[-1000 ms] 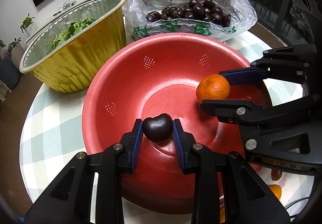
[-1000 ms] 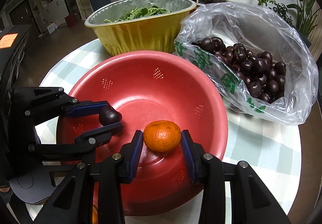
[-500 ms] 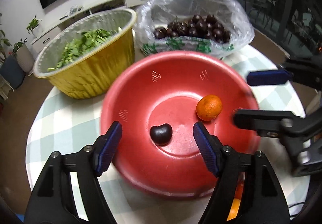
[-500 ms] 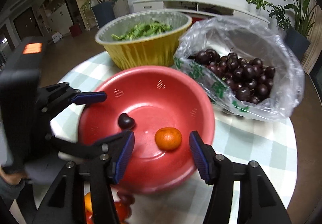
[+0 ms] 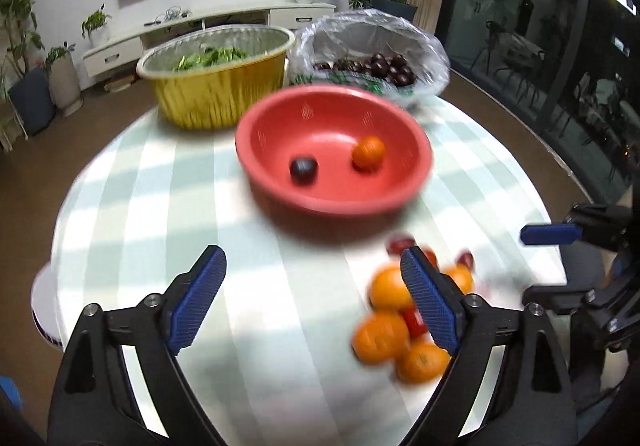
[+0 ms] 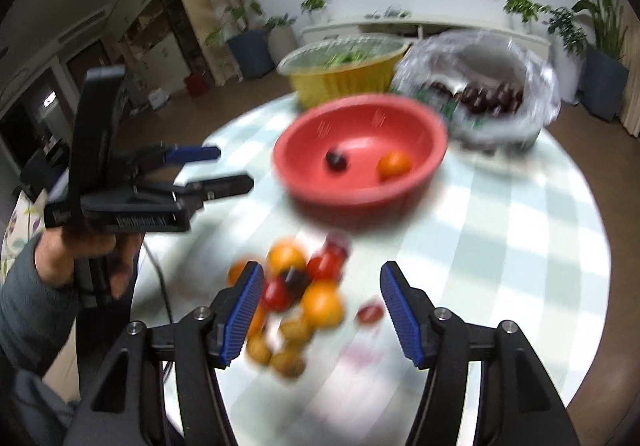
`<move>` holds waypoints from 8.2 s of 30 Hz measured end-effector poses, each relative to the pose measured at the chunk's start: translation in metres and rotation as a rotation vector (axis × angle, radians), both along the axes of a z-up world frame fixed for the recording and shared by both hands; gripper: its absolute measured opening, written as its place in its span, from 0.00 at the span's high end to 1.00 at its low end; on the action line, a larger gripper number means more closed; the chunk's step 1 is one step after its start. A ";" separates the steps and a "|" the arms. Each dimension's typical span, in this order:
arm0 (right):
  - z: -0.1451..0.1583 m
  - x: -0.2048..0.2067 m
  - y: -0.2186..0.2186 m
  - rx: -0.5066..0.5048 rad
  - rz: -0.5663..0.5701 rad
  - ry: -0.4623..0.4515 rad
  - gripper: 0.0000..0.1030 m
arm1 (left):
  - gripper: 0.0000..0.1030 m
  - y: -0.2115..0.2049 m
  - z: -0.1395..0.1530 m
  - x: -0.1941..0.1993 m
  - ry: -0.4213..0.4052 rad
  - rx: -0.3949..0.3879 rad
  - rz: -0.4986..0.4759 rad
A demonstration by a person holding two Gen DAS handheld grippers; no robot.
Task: Organize fruits
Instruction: 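Grasp a large orange with the left tool while the right tool grasps a brown fruit, then lower the orange and brown fruit into the red bowl and release both, then grasp a tangerine with the left tool while the right tool grasps a brown fruit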
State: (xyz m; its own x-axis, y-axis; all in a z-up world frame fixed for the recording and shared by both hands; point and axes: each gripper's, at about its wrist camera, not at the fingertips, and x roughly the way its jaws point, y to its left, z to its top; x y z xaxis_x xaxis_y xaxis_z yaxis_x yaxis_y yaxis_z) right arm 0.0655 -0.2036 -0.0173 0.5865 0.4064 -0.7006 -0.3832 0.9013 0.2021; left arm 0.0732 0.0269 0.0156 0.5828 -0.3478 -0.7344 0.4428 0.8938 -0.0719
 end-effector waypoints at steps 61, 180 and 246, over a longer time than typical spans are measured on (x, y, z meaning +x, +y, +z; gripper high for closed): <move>-0.067 -0.024 0.022 -0.091 0.160 0.085 0.71 | 0.52 -0.028 -0.048 0.004 0.311 0.069 -0.281; 0.000 0.137 0.010 -0.175 -0.085 0.073 0.48 | 0.23 -0.041 -0.008 0.081 0.079 0.059 -0.106; -0.063 -0.039 0.003 0.001 0.003 0.127 0.73 | 0.43 -0.070 -0.071 -0.052 0.221 0.196 -0.419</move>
State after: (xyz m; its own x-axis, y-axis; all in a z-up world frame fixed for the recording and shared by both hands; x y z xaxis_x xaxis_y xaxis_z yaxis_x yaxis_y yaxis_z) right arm 0.0266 -0.2003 -0.0801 0.4918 0.4086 -0.7688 -0.3574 0.9000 0.2497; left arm 0.0217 -0.0432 -0.0557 0.2461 -0.3616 -0.8993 0.7591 0.6488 -0.0531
